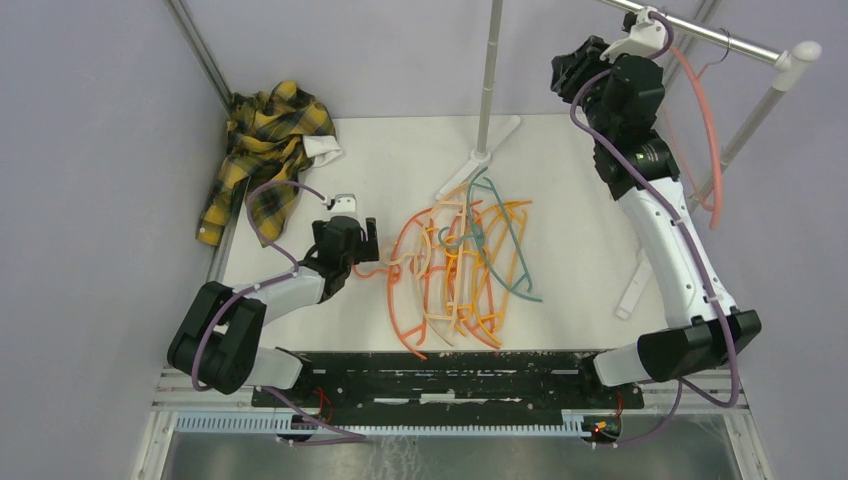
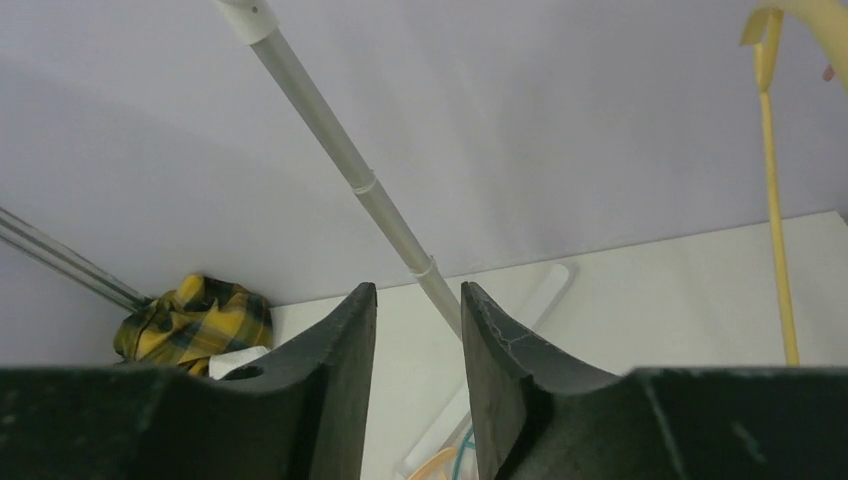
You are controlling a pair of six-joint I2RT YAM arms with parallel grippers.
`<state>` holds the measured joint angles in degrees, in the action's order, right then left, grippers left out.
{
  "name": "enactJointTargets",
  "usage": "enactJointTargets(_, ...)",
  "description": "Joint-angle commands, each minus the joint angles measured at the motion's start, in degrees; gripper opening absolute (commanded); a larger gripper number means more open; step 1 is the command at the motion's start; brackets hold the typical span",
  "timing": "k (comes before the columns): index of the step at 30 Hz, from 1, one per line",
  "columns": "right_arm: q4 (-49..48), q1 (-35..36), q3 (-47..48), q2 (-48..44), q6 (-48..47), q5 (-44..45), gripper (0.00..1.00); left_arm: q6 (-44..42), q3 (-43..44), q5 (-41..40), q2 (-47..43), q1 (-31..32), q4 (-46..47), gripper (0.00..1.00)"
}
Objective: Organize the hangers
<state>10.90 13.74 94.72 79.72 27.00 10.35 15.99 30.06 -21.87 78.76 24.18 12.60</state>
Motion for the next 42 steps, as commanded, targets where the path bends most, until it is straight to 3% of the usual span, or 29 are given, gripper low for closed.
enactJointTargets(1, -1.6, 1.3, 5.4, 3.4, -8.8, 2.4, 0.49, 2.7, 2.1, 0.3, 0.7, 0.0, 3.3, 0.99)
enactJointTargets(8, -6.0, 3.8, 4.7, 6.6, -23.9, 8.4, 0.69, 2.6, 2.4, 0.2, 1.9, -0.1, 3.7, 0.99)
enactJointTargets(12, -15.6, 4.3, -0.5, 6.5, -31.8, 8.4, 0.83, 2.6, 2.3, 0.0, 2.0, -0.1, 4.0, 0.99)
enactJointTargets(15, -23.1, 4.5, -3.8, 6.5, -37.9, 9.7, 0.99, 2.6, 2.1, 0.0, 2.0, -0.1, 4.1, 0.99)
enactJointTargets(23, -32.5, 4.4, -6.4, 7.8, -44.9, 12.2, 1.0, 2.7, 2.0, 0.1, 2.2, 0.0, 4.3, 0.99)
enactJointTargets(30, -33.3, 4.0, -6.0, 8.6, -44.5, 10.8, 1.0, 2.8, 2.0, 0.1, 2.4, -0.1, 4.3, 0.99)
enactJointTargets(42, -37.9, -1.6, -5.6, 10.0, -40.4, 16.5, 1.0, 2.7, 1.9, 0.3, 2.4, -0.1, 4.3, 0.99)
